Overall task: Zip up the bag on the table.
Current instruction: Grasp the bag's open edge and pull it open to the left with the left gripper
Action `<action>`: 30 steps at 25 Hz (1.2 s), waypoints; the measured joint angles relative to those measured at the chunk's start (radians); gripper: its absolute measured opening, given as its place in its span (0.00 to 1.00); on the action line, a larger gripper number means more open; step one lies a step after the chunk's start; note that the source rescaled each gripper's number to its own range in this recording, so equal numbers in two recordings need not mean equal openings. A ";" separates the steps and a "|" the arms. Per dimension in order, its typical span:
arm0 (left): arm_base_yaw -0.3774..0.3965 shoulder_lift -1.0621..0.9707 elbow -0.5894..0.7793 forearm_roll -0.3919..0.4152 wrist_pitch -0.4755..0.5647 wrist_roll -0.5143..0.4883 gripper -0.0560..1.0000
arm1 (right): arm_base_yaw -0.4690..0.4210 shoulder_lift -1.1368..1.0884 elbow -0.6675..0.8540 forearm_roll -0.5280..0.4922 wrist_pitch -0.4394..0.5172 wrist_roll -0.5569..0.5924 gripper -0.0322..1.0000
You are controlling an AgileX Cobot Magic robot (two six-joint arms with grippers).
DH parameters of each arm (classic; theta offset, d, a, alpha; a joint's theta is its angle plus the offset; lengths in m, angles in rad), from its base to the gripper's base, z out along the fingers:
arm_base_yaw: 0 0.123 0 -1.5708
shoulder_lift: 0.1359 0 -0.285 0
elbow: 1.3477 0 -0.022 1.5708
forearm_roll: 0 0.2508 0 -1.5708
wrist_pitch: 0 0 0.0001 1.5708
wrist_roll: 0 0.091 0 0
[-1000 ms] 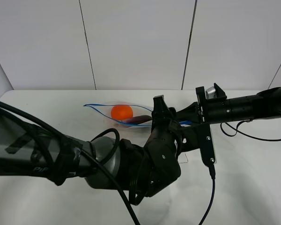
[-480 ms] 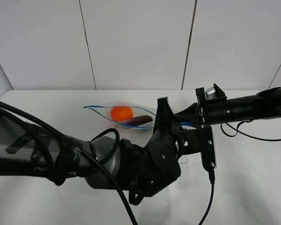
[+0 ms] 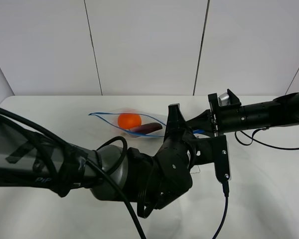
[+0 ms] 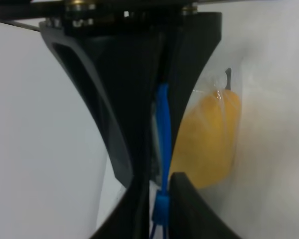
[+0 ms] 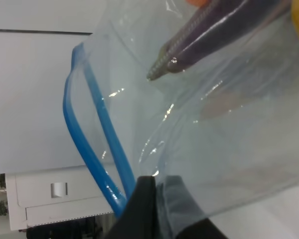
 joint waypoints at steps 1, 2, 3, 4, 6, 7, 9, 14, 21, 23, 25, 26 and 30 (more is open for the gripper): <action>0.000 0.000 0.000 0.000 -0.001 0.000 0.07 | 0.000 0.000 0.000 0.000 0.000 0.000 0.03; 0.000 0.000 0.000 0.000 -0.002 0.000 0.06 | 0.000 0.000 0.000 0.000 0.000 0.000 0.03; 0.000 0.000 0.000 0.000 -0.002 0.000 0.05 | 0.000 0.000 0.000 0.000 0.000 0.000 0.03; 0.000 0.000 0.000 -0.001 -0.002 0.000 0.05 | 0.000 0.000 0.000 0.000 0.000 0.000 0.03; 0.000 0.000 0.000 -0.001 -0.002 0.002 0.05 | 0.000 0.000 0.000 0.000 0.000 0.000 0.03; 0.000 0.000 0.000 -0.001 -0.002 0.006 0.05 | 0.000 0.000 0.000 0.000 0.000 0.000 0.03; 0.000 0.000 0.000 -0.001 -0.002 0.021 0.05 | 0.000 0.000 0.000 0.000 0.000 0.000 0.03; 0.000 0.000 0.000 -0.007 -0.002 0.139 0.05 | 0.000 0.000 0.000 0.000 0.000 0.000 0.03; 0.007 0.000 -0.005 -0.104 0.018 0.277 0.05 | 0.004 0.000 0.000 -0.004 -0.003 0.000 0.03; 0.008 -0.003 -0.005 -0.111 0.035 0.280 0.05 | 0.004 0.000 0.000 -0.004 -0.004 0.000 0.03; 0.010 -0.004 -0.005 -0.118 0.041 0.281 0.05 | 0.004 0.000 0.000 -0.007 -0.004 0.000 0.03; 0.011 -0.006 -0.005 -0.121 0.047 0.283 0.05 | 0.004 0.000 0.000 -0.010 -0.004 0.000 0.03; 0.017 -0.017 0.005 -0.123 0.084 0.310 0.05 | 0.004 0.000 0.000 -0.011 0.000 0.000 0.03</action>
